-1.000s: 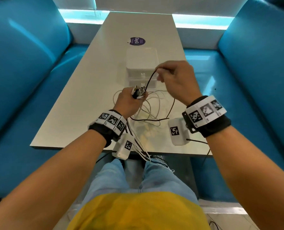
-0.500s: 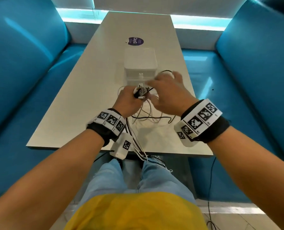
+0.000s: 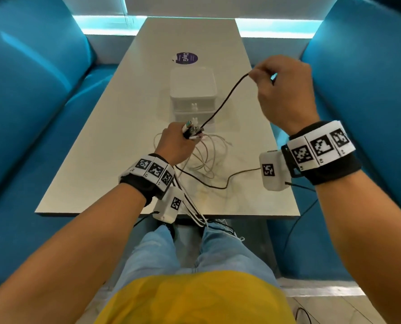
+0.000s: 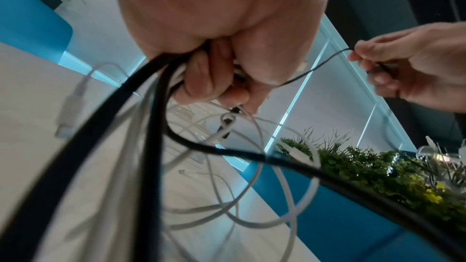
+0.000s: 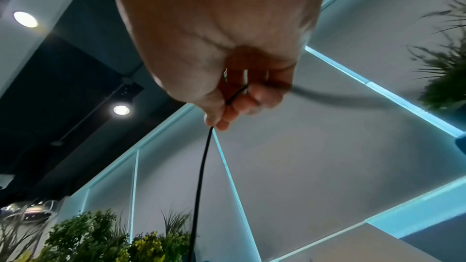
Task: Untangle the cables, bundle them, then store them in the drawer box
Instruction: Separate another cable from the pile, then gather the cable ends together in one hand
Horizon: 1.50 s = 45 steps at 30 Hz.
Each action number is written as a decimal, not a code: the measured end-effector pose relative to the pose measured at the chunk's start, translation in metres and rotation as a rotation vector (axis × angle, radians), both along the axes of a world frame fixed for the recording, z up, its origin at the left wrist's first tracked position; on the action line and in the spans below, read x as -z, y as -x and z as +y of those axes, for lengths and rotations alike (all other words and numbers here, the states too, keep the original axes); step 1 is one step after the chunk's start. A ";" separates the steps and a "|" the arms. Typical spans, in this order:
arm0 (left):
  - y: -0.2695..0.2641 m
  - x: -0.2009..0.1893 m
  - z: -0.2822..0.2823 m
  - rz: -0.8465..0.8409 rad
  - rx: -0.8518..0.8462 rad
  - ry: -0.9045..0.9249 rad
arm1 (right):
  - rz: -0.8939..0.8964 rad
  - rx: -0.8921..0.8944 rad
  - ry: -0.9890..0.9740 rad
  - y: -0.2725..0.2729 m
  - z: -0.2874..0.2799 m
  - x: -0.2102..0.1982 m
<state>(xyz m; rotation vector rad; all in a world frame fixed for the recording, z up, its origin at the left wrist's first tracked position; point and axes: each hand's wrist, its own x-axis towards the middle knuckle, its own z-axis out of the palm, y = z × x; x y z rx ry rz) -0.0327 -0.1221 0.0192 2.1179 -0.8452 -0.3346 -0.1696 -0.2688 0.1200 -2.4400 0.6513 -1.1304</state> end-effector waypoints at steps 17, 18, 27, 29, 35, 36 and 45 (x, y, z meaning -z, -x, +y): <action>0.055 -0.024 -0.037 -0.252 0.318 0.119 | 0.728 0.013 0.068 0.042 0.019 0.060; 0.057 -0.025 -0.038 -0.240 0.336 0.149 | 0.677 0.017 0.023 0.046 0.017 0.059; 0.057 -0.025 -0.053 -0.030 0.265 0.123 | 0.383 0.189 -0.333 0.122 -0.029 0.063; 0.065 -0.032 -0.056 0.064 0.275 0.166 | 0.452 0.267 -0.396 0.143 -0.037 0.076; 0.114 -0.054 -0.068 0.185 0.468 0.209 | 0.942 0.288 -0.558 0.188 -0.039 0.102; 0.123 -0.054 -0.072 0.189 0.486 0.211 | 0.887 0.233 -0.563 0.191 -0.037 0.101; 0.180 -0.051 -0.098 0.340 0.567 0.285 | 0.764 -0.225 -0.886 0.208 -0.006 0.135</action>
